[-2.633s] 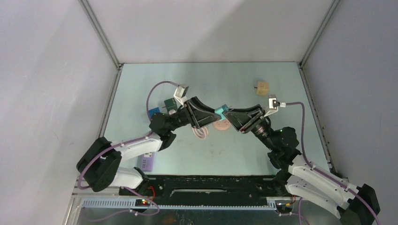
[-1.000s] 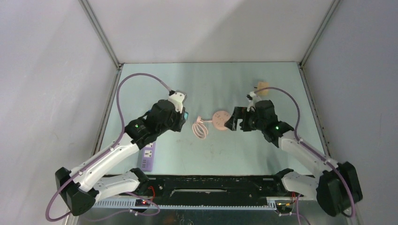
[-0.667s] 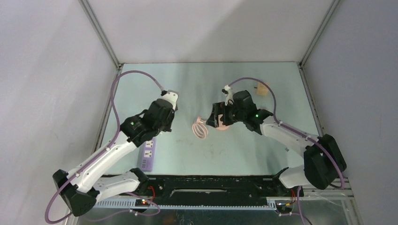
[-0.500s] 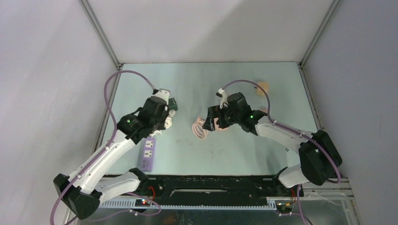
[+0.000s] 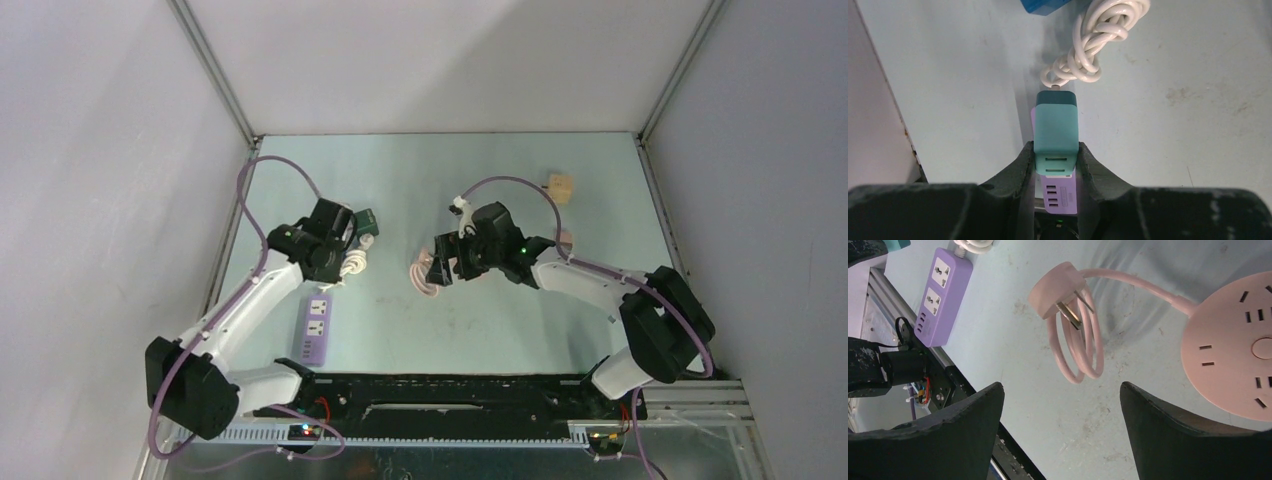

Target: Insert the plug

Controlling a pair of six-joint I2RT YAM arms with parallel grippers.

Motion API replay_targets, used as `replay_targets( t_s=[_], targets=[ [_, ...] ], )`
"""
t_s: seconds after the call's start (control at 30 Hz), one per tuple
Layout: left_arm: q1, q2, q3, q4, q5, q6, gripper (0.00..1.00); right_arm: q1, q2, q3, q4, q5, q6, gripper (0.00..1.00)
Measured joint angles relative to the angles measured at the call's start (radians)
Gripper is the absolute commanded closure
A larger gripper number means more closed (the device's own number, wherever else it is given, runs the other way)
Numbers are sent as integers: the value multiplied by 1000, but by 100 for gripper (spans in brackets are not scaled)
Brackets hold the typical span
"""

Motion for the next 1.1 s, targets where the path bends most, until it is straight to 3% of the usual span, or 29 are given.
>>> replay_targets(
  t_s=[0.3, 0.6, 0.83, 1.1],
  targets=[
    [12, -44, 0, -17, -25, -23, 100, 79, 15, 64, -42, 87, -32, 11],
    [13, -360, 40, 53, -13, -20, 100, 157, -76, 100, -49, 145, -57, 11],
    [13, -584, 73, 180, 131, -3, 100, 188, 47, 209, -20, 92, -46, 19],
    [13, -653, 72, 272, 299, 30, 100, 229, 126, 242, -69, 139, -39, 19]
  ],
)
